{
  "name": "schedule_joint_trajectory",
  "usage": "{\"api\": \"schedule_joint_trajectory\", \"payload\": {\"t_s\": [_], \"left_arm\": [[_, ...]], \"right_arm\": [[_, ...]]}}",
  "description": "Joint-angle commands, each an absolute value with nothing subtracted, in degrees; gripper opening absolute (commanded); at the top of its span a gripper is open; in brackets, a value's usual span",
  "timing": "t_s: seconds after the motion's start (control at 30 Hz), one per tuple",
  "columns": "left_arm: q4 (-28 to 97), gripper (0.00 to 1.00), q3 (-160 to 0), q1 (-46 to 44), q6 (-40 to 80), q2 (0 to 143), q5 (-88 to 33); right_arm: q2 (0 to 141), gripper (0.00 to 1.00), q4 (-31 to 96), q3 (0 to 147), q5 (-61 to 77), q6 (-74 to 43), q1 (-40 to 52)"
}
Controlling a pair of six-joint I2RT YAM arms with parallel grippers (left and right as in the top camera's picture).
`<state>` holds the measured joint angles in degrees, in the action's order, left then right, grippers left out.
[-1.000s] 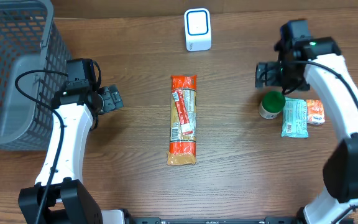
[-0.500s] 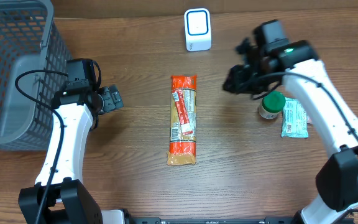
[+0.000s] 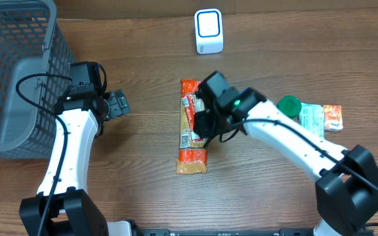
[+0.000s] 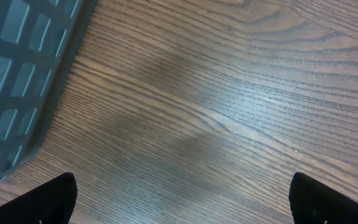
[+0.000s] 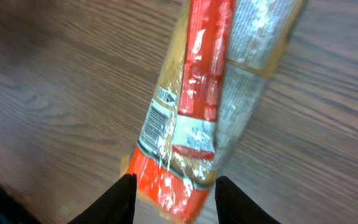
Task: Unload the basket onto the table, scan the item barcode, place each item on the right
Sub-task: 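Move the right gripper over the pasta pack and lower onto it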
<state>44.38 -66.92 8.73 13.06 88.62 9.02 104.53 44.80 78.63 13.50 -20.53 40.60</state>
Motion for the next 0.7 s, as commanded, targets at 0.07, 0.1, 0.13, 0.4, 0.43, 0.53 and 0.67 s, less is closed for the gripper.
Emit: {"api": "schedule_joint_trajectory", "payload": {"t_s": [0.07, 0.1, 0.13, 0.4, 0.43, 0.53, 0.67], "left_arm": [[44.36, 1.00, -67.77, 8.64, 11.79, 87.68, 8.95], [44.38, 1.00, -67.77, 8.56, 11.79, 87.68, 8.93], [44.34, 1.00, -67.77, 8.45, 11.79, 87.68, 8.95], [44.36, 1.00, -67.77, 8.45, 11.79, 87.68, 8.95], [44.36, 1.00, -67.77, 8.45, 11.79, 87.68, 8.95], [44.36, 1.00, -67.77, 8.45, 11.79, 87.68, 8.95], [44.36, 1.00, -67.77, 8.45, 11.79, 87.68, 8.95]], "right_arm": [[104.86, 0.42, 35.05, 71.61, 9.21, -21.52, 41.95], [104.86, 0.42, 33.39, 70.54, 9.19, -21.71, 42.02], [104.86, 0.43, 31.75, 69.41, 8.95, -22.48, 42.02], [104.92, 0.42, 26.61, 66.26, 8.99, -24.62, 42.04], [104.92, 0.42, 26.39, 66.26, 8.99, -25.78, 42.06], [104.97, 0.42, 24.91, 65.80, 7.86, -27.33, 42.06], [105.69, 0.41, 23.29, 64.90, 6.44, -28.12, 42.17]]}}
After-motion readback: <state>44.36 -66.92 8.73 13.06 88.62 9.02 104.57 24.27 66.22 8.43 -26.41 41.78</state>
